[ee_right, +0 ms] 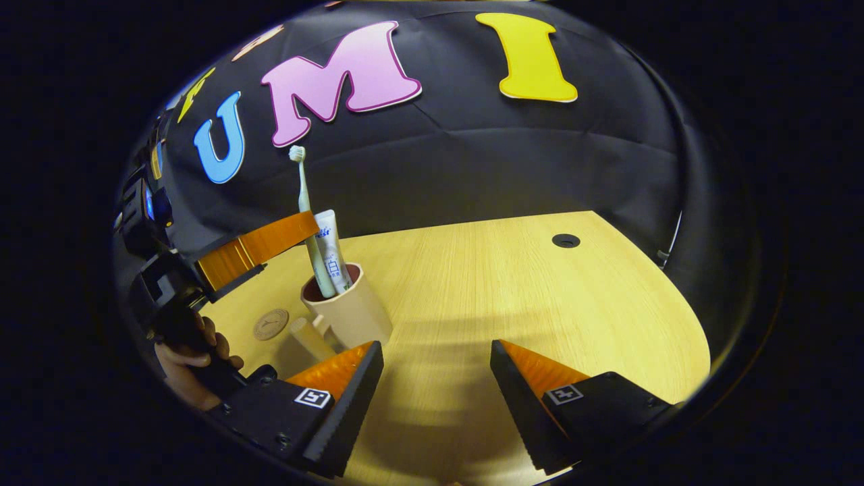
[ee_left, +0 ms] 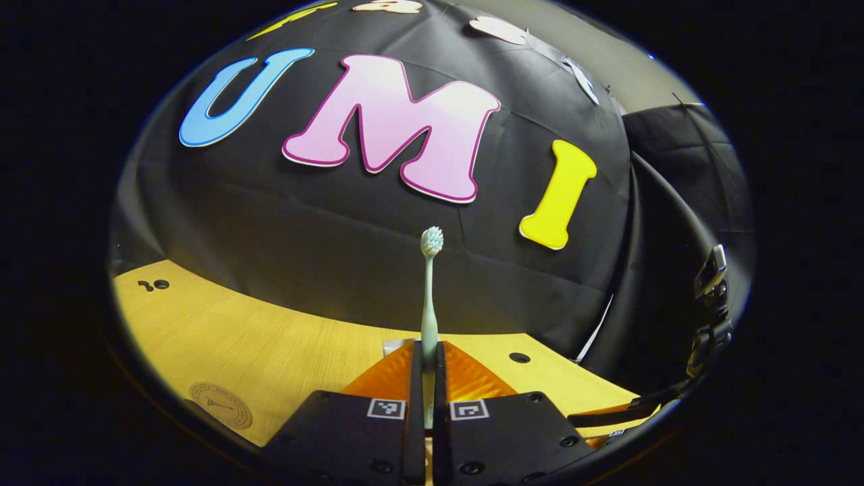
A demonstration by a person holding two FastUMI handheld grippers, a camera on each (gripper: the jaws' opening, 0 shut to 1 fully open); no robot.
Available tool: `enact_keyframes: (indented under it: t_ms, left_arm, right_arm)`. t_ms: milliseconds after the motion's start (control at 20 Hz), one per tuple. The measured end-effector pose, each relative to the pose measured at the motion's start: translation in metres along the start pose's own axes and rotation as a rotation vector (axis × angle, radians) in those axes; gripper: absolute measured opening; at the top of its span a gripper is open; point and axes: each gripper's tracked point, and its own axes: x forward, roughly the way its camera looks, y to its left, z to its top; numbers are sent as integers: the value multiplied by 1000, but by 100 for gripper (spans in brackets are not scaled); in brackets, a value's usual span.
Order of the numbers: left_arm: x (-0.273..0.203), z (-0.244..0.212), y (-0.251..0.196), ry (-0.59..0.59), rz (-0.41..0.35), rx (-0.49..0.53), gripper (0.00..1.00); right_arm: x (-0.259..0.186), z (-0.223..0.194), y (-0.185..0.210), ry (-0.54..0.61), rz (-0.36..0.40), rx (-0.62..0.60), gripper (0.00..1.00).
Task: Put the toothbrush and toothpaste on the desktop into the cup, then pick up the cup and place it on the coaster on the desktop.
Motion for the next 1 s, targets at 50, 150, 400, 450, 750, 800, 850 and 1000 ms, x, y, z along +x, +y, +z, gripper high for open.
enact_keyframes:
  t_ms: [50,150,400,450,750,800,850,1000]
  left_arm:
    - [-2,-6,0,9,-1,-10,10]
    - [-5,-14,4,21,12,-12,14]
    - [-19,-20,1,64,6,22,45]
    - [-24,-19,2,69,6,5,47]
    - [-86,-16,16,131,51,13,93]
    - [-95,-22,20,158,62,17,97]
    - [-108,-26,26,181,81,18,98]
    - [-145,-30,40,221,132,-17,98]
  right_arm:
    - [0,-1,0,1,-1,-12,98]
    - [-1,-7,3,8,2,-24,98]
    - [-1,-18,5,40,-1,-6,98]
    - [-1,-15,7,36,0,4,98]
    - [2,-2,22,50,20,32,98]
    - [3,0,27,53,26,34,98]
    - [4,3,31,56,33,39,98]
    - [6,14,47,71,52,58,98]
